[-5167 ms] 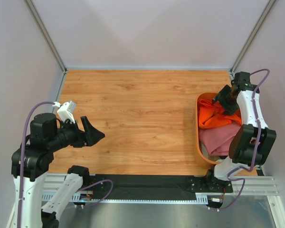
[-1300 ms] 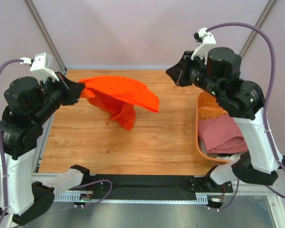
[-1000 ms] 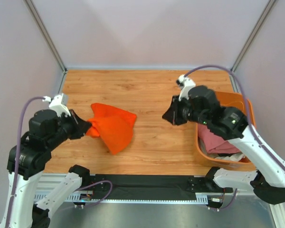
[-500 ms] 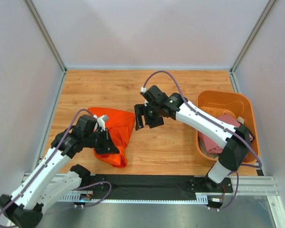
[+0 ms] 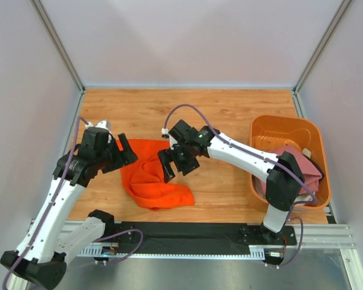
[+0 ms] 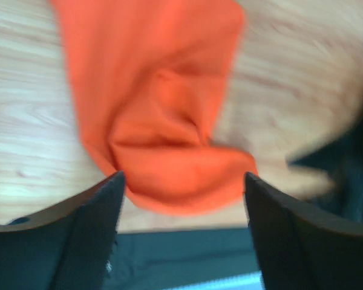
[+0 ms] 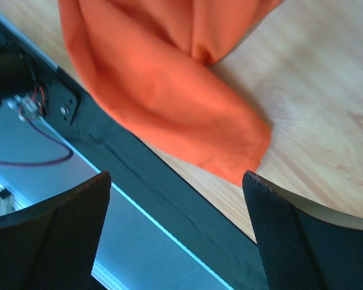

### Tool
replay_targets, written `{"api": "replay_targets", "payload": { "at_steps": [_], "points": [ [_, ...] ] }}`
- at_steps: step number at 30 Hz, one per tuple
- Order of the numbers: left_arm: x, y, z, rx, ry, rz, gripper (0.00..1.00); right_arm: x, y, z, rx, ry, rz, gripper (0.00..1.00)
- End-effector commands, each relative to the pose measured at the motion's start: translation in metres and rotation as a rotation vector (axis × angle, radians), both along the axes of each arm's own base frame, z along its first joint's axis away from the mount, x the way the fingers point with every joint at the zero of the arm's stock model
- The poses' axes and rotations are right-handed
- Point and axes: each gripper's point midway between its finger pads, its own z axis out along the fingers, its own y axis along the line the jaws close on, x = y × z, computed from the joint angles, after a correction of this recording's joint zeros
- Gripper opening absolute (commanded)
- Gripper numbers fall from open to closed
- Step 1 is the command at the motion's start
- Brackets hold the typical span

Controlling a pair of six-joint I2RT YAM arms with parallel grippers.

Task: Fold and stack the t-shirts
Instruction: Flatten the tshirt out

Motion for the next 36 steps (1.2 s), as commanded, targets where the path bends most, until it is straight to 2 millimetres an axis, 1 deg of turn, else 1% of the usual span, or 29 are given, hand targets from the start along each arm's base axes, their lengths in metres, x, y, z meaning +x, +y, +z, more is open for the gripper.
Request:
{"api": "replay_targets", "payload": {
  "at_steps": [1, 2, 3, 4, 5, 6, 7, 8, 9, 10, 12, 13, 14, 15, 18, 19, 20, 21, 22, 24, 25, 27, 28, 30, 31, 32, 33, 35, 36],
  "points": [
    [0.027, 0.040, -0.041, 0.066, 0.063, 0.186, 0.81, -0.023, 0.018, -0.015, 0.026, -0.005, 0.141, 0.90],
    [0.043, 0.048, -0.046, 0.060, 0.056, 0.250, 0.70, -0.024, 0.019, -0.026, 0.005, 0.010, 0.146, 0.88],
    [0.051, 0.050, -0.050, 0.069, 0.057, 0.268, 0.67, -0.026, 0.020, -0.032, -0.005, 0.016, 0.154, 0.80],
    [0.056, 0.053, -0.062, 0.075, 0.071, 0.283, 0.66, -0.028, 0.020, -0.037, -0.019, 0.031, 0.159, 0.74],
    [0.072, 0.060, -0.069, 0.060, 0.064, 0.323, 0.65, -0.031, 0.020, -0.045, -0.036, 0.042, 0.172, 0.68],
    [0.078, 0.066, -0.077, 0.052, 0.074, 0.347, 0.66, -0.033, 0.020, -0.047, -0.035, 0.037, 0.188, 0.55],
    [0.081, 0.071, -0.087, 0.033, 0.100, 0.365, 0.67, -0.041, 0.021, -0.051, -0.050, 0.023, 0.219, 0.52],
    [0.090, 0.068, -0.099, -0.020, 0.141, 0.353, 0.71, -0.042, 0.020, -0.055, -0.064, -0.005, 0.260, 0.52],
    [0.095, 0.081, -0.106, -0.049, 0.160, 0.395, 0.74, -0.042, 0.017, -0.059, -0.098, -0.029, 0.277, 0.59],
    [0.099, 0.075, -0.110, -0.103, 0.180, 0.362, 0.76, -0.046, 0.017, -0.063, -0.115, -0.045, 0.304, 0.66],
    [0.110, 0.082, -0.126, -0.109, 0.215, 0.349, 0.80, -0.045, 0.014, -0.070, -0.137, -0.059, 0.335, 0.77],
    [0.115, 0.081, -0.126, -0.119, 0.222, 0.331, 0.81, -0.046, 0.015, -0.072, -0.138, -0.060, 0.344, 0.79],
    [0.118, 0.081, -0.138, -0.117, 0.261, 0.320, 0.82, -0.046, 0.014, -0.074, -0.141, -0.062, 0.351, 0.80],
    [0.121, 0.081, -0.142, -0.111, 0.268, 0.302, 0.82, -0.047, 0.016, -0.075, -0.130, -0.060, 0.367, 0.83],
    [0.134, 0.077, -0.157, -0.135, 0.299, 0.276, 0.83, -0.050, 0.019, -0.078, -0.120, -0.060, 0.402, 0.84],
    [0.143, 0.075, -0.158, -0.146, 0.282, 0.260, 0.83, -0.051, 0.019, -0.080, -0.128, -0.070, 0.414, 0.84],
    [0.146, 0.074, -0.168, -0.151, 0.306, 0.253, 0.82, -0.050, 0.018, -0.082, -0.137, -0.073, 0.412, 0.84],
    [0.150, 0.074, -0.172, -0.154, 0.305, 0.252, 0.82, -0.048, 0.018, -0.084, -0.144, -0.081, 0.410, 0.83],
    [0.155, 0.074, -0.174, -0.154, 0.298, 0.249, 0.80, -0.048, 0.017, -0.087, -0.151, -0.080, 0.408, 0.82],
    [0.159, 0.076, -0.184, -0.146, 0.325, 0.251, 0.71, -0.048, 0.016, -0.091, -0.160, -0.078, 0.407, 0.79],
    [0.156, 0.078, -0.191, -0.132, 0.352, 0.260, 0.65, -0.050, 0.016, -0.094, -0.161, -0.067, 0.404, 0.75],
    [0.153, 0.079, -0.195, -0.121, 0.363, 0.261, 0.58, -0.052, 0.014, -0.099, -0.164, -0.054, 0.399, 0.71],
    [0.152, 0.081, -0.195, -0.112, 0.360, 0.269, 0.50, -0.053, 0.015, -0.103, -0.167, -0.043, 0.390, 0.68],
    [0.149, 0.086, -0.194, -0.087, 0.366, 0.282, 0.33, -0.049, 0.016, -0.106, -0.176, -0.055, 0.374, 0.39],
    [0.145, 0.087, -0.188, -0.078, 0.368, 0.286, 0.14, -0.045, 0.016, -0.105, -0.190, -0.065, 0.346, 0.17],
    [0.143, 0.089, -0.184, -0.069, 0.365, 0.294, 0.06, -0.038, 0.011, -0.105, -0.229, -0.095, 0.319, 0.01],
    [0.137, 0.092, -0.171, -0.049, 0.353, 0.308, 0.02, -0.036, 0.010, -0.101, -0.233, -0.105, 0.311, 0.00],
    [0.131, 0.097, -0.151, -0.027, 0.321, 0.336, 0.00, -0.034, 0.009, -0.083, -0.218, -0.133, 0.290, 0.00],
    [0.124, 0.102, -0.128, -0.002, 0.266, 0.359, 0.00, -0.033, 0.009, -0.074, -0.202, -0.142, 0.278, 0.00]
  ]
}}
